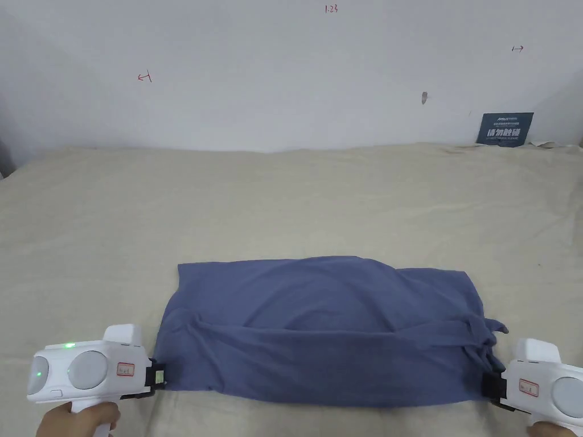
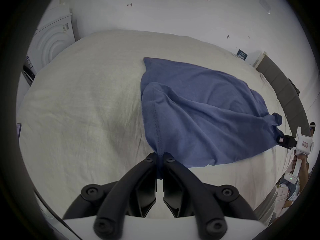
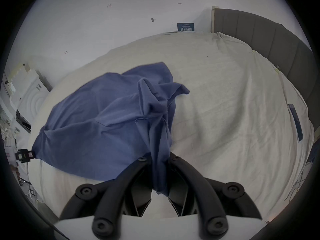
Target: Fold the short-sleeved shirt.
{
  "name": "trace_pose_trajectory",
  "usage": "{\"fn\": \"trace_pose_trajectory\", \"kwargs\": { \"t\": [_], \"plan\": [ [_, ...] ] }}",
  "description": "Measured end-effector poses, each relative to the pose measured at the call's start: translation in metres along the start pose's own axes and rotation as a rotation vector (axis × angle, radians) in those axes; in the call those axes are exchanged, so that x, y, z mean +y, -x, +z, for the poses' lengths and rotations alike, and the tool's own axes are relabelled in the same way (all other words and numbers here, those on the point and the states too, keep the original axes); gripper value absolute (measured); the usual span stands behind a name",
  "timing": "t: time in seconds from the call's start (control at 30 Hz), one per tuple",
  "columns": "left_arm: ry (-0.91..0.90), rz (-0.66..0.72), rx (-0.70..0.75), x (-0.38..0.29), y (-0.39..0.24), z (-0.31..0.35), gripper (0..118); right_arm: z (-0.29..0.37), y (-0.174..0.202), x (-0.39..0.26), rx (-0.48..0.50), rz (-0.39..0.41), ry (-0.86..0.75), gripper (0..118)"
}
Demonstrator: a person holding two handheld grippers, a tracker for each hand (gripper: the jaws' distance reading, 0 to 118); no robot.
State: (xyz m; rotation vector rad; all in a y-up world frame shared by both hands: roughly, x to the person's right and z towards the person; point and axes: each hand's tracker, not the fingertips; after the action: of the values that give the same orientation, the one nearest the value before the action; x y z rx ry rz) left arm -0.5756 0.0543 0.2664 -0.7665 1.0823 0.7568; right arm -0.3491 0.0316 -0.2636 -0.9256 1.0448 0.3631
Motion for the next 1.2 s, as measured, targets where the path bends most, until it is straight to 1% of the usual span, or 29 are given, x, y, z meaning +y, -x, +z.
{"fn": "trace_pose_trajectory", "kwargs": {
  "t": [0.1,0.2,0.27,0.37,0.53,0.6,0.8,0.87,0.93,0.97,1.0,1.07,1.1,1.13,1.17,1.2],
  "plan": [
    [-0.019,0.025,-0.02,-0.003,0.01,0.013,3,0.027,-0.003,-0.002,0.039,-0.001,-0.013,11],
    [-0.032,0.02,-0.014,-0.017,0.011,0.035,3,0.053,-0.008,-0.013,0.055,-0.004,-0.023,11],
    [-0.032,0.023,-0.02,-0.031,0.017,0.046,3,0.075,-0.006,-0.025,0.066,0.006,-0.028,11],
    [-0.028,0.042,-0.029,-0.055,0.024,0.059,3,0.099,-0.01,-0.045,0.084,-0.001,-0.032,11],
    [-0.003,0.067,-0.032,-0.102,0.029,0.084,3,0.121,-0.015,-0.083,0.095,0.012,-0.015,12],
    [0.014,0.088,-0.029,-0.114,0.04,0.086,3,0.121,-0.019,-0.098,0.092,-0.006,0.008,12],
    [0.091,0.092,0.01,-0.145,0.043,0.059,3,0.09,-0.022,-0.13,0.037,-0.009,0.075,12],
    [0.127,0.099,0.038,-0.147,0.038,0.054,3,0.077,-0.025,-0.142,0.046,-0.046,0.09,12],
    [0.144,0.096,0.045,-0.151,0.036,0.047,3,0.063,-0.036,-0.149,0.025,-0.087,0.121,12],
    [0.143,0.104,0.047,-0.15,0.031,0.05,3,0.062,-0.038,-0.154,0.034,-0.1,0.11,12],
    [0.141,0.105,0.052,-0.15,0.029,0.051,3,0.065,-0.038,-0.154,0.037,-0.11,0.085,12],
    [0.144,0.089,0.06,-0.148,0.026,0.053,3,0.065,-0.041,-0.152,0.037,-0.109,0.087,12],
    [0.144,0.086,0.062,-0.148,0.029,0.053,4,0.065,-0.041,-0.151,0.037,-0.121,0.086,13],
    [0.144,0.083,0.063,-0.148,0.029,0.053,5,0.065,-0.042,-0.151,0.038,-0.131,0.087,14],
    [0.144,0.079,0.065,-0.148,0.028,0.054,10,0.067,-0.042,-0.149,0.041,-0.134,0.087,18],
    [0.138,0.076,0.065,-0.148,0.026,0.056,20,0.069,-0.041,-0.147,0.037,-0.139,0.087,24]
  ]
}}
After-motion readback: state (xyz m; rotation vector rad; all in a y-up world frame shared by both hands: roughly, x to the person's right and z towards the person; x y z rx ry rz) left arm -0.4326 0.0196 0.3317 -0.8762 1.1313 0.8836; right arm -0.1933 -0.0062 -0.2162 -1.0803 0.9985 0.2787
